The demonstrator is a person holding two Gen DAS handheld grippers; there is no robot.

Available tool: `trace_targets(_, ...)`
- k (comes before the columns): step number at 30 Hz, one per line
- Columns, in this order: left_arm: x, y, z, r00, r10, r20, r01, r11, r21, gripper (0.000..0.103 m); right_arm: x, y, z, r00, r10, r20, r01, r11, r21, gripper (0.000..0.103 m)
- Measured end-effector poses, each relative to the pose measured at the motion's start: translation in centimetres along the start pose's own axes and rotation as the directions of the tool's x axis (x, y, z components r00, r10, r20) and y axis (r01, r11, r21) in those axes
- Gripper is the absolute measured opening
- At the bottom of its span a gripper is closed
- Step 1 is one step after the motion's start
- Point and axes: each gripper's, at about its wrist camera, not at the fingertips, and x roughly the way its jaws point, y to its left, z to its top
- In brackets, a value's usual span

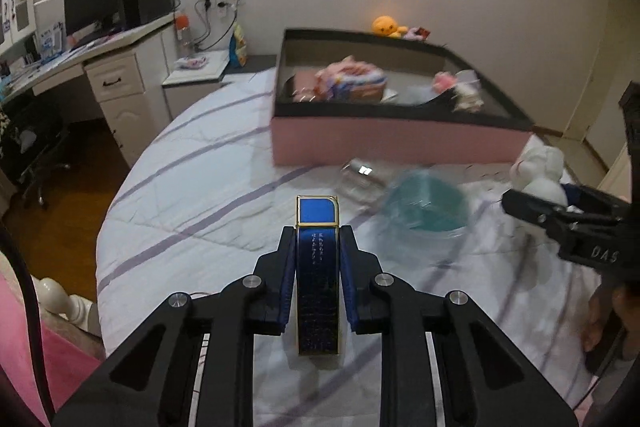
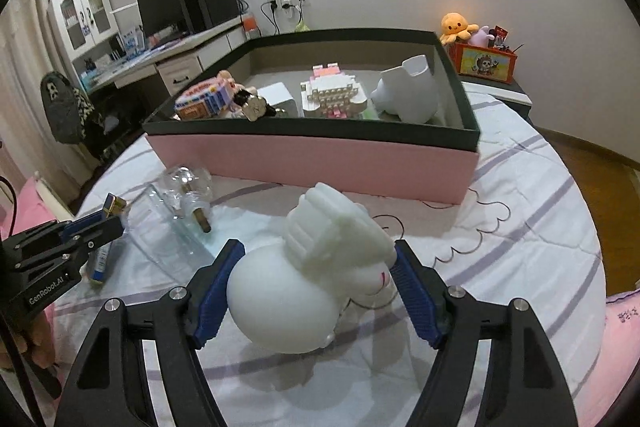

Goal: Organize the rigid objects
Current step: 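Lower the blue box and bunny lamp into the pink box and open both tools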

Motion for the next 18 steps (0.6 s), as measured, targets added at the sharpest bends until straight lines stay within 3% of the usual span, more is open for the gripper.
trace_targets(10, -1.6, -5.1, 3.1, 0.996, -0.065, 0.063, 0.06, 0.995, 0.076, 0.02, -2.3, 0.8, 0.6, 0.997, 0.03, 0.067, -0.029, 1.0, -0.007, 0.075)
trace_targets(18, -0.6, -7.5, 8.2, 0.991, -0.089, 0.105, 0.072, 0.985, 0.159, 0.02, -2.8, 0.8, 4.2, 0.992, 0.028, 0.127, -0.022, 0.999, -0.046, 0.075)
